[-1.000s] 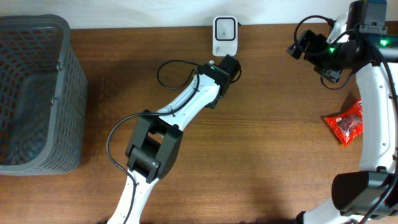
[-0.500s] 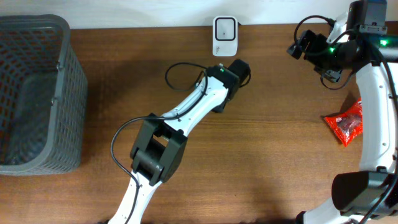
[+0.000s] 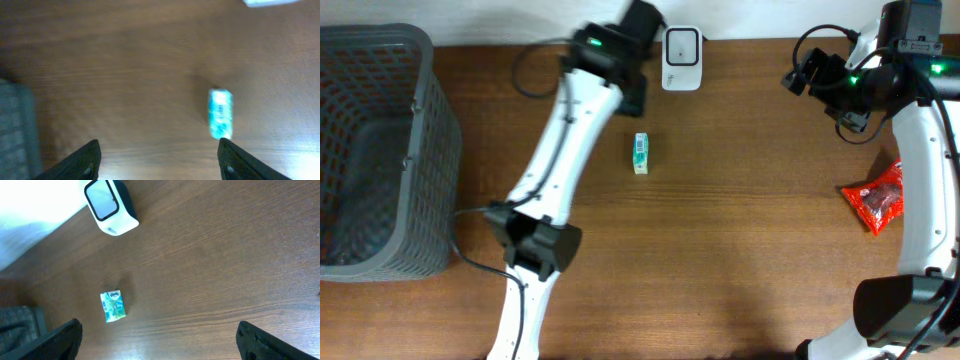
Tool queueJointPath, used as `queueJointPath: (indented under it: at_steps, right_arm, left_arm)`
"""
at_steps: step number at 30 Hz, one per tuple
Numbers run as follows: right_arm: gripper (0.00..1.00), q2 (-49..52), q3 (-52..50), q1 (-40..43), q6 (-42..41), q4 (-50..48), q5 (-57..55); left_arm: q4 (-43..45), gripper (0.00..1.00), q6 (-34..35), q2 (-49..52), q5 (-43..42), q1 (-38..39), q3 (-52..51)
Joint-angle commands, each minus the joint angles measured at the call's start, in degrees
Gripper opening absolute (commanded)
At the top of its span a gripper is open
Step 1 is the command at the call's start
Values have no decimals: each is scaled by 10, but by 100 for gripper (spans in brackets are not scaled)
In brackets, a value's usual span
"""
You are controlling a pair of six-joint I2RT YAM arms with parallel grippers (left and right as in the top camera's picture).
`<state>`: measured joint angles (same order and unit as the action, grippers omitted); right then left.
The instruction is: Scan the item barcode
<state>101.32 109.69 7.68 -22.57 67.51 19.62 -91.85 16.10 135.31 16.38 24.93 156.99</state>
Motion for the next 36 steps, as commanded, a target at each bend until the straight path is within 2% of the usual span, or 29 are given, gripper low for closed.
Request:
queueJointPath:
  at_steps: [1,8,14,22,23,27,28,29,36]
  right_arm:
    - [98,2,1,-2,-4,0,1]
    - [98,2,1,-2,-4,0,1]
    - [98,2,1,-2,-4,0,1]
    - [98,2,1,-2,-4,0,3]
    - [99,2,1,-2,-4,0,3]
    - [98,2,1,-2,-4,0,3]
    - [98,2,1,-2,-4,0,3]
    - [98,2,1,-2,-4,0,3]
    - [99,2,1,-2,-4,0,3]
  left_arm:
    - [-13,100,6,-11,14,-56,26]
    - [-10,99,6,-11,-59,-117,-9]
    - [12,100,6,-10,-101,-111,-89]
    - [84,99,6,-10,-111,-107,-233]
    - [91,97,6,-10,-111,-107,-246]
    - [109,34,6,-10,-111,-107,-272]
    - [113,6,6,-10,-111,-107,-273]
    - [116,0,6,-10,-111,-107,-273]
    - [117,0,6,-10,-118,-107,-275]
